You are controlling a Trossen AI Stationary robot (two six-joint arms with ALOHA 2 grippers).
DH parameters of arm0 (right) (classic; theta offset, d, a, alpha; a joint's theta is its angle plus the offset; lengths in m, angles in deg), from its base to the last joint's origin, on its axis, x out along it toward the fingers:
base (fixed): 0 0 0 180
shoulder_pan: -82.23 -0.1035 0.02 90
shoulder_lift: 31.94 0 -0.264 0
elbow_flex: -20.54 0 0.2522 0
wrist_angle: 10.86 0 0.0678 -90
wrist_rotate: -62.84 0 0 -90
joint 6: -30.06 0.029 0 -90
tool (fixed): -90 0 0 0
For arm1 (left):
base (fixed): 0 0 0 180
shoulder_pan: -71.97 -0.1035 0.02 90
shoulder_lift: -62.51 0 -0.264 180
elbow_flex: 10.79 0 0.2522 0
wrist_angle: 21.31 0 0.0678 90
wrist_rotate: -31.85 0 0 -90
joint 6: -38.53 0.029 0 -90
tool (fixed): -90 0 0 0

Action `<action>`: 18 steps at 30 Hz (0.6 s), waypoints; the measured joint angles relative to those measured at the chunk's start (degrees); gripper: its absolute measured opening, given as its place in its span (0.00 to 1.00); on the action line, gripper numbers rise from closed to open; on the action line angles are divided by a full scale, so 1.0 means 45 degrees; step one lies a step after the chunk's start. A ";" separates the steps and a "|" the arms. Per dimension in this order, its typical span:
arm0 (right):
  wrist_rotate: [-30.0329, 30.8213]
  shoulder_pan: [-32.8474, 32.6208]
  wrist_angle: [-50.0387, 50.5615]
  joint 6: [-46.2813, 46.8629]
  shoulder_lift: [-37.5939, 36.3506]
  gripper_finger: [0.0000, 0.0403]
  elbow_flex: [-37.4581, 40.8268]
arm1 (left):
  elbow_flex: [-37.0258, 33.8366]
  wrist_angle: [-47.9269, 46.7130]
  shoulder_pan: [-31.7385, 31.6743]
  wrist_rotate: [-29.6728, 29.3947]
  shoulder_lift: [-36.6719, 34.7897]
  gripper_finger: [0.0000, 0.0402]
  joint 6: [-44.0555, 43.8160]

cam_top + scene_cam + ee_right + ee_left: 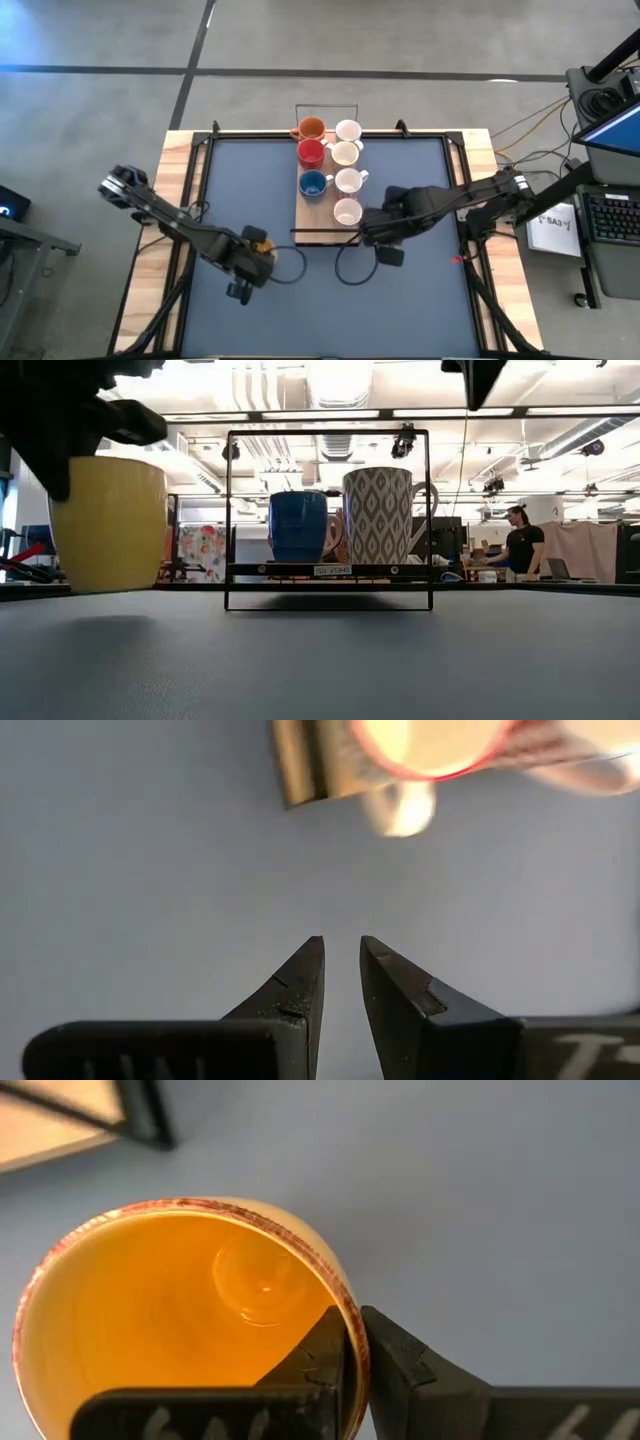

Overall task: Place coffee mugs
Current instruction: Put the yellow mug on the shelf

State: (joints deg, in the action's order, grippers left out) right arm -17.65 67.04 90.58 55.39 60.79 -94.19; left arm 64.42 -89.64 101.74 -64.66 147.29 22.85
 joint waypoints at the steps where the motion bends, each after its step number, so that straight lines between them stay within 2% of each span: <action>1: 0.0331 0.0058 -0.0020 -0.0008 -0.0172 0.15 0.0010 | -0.0203 0.0020 -0.0050 -0.0142 -0.0306 0.02 -0.0196; 5: 0.1236 0.0251 -0.0074 0.0026 -0.0785 0.15 0.0089 | -0.0603 0.0213 -0.0552 -0.0631 -0.0924 0.02 -0.0850; 10: 0.1381 0.0425 -0.0638 0.0029 -0.1458 0.15 0.0545 | -0.0669 0.0634 -0.1862 -0.0759 -0.0821 0.02 -0.0999; 18: 0.1458 0.0411 -0.1054 0.1696 -0.2718 0.15 0.2257 | -0.0688 0.0533 -0.4291 0.0071 -0.0314 0.03 -0.1101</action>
State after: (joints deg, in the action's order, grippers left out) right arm -11.09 68.89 85.84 63.02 48.56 -84.03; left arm 61.32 -87.25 82.44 -64.34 145.88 17.90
